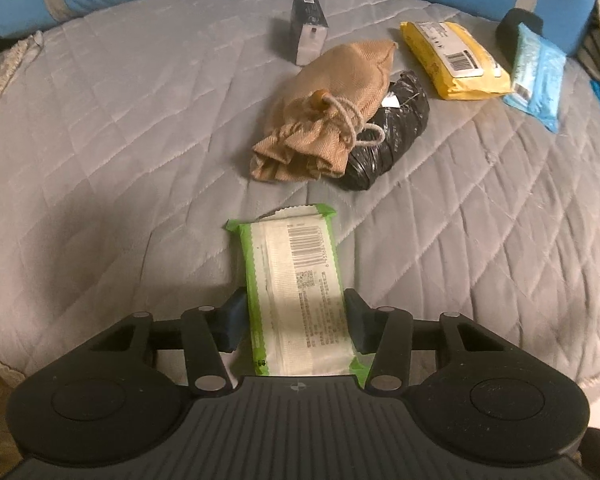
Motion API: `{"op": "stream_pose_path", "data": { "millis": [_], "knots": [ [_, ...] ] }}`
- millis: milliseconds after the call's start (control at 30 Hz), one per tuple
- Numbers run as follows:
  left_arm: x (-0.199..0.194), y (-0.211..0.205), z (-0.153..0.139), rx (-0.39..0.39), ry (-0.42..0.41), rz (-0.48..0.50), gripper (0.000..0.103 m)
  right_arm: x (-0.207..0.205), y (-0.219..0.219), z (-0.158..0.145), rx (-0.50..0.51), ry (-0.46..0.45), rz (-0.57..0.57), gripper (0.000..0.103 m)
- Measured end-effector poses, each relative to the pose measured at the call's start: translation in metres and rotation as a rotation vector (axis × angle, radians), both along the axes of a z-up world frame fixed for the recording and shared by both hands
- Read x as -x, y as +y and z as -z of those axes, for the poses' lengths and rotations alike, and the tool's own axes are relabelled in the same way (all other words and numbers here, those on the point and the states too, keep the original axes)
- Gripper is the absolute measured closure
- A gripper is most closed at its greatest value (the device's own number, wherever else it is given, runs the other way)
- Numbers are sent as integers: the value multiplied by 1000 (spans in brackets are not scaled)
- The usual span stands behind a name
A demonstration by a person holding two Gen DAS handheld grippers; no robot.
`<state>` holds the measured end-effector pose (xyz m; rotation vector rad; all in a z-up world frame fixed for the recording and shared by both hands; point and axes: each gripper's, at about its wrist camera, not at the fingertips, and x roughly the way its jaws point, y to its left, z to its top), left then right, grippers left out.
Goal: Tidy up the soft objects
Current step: 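Close the left gripper on the green-and-white wipes pack and lift it, then hold the wipes pack in the left gripper while the right tool approaches the light-blue packet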
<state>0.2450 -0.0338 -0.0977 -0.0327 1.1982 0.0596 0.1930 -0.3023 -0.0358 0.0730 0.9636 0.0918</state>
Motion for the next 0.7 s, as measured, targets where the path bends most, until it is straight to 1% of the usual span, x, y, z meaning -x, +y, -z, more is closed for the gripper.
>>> {"op": "stream_pose_path", "data": {
  "millis": [133, 433, 700],
  "knots": [
    [11, 9, -8, 26, -10, 12, 55, -2, 5, -1, -20, -1, 4, 0],
    [34, 28, -42, 45, -113, 33, 55, -8, 17, -2, -44, -6, 0, 0],
    [56, 27, -73, 69, -195, 121, 55, -11, 20, 2, -36, -7, -8, 0]
  ]
}}
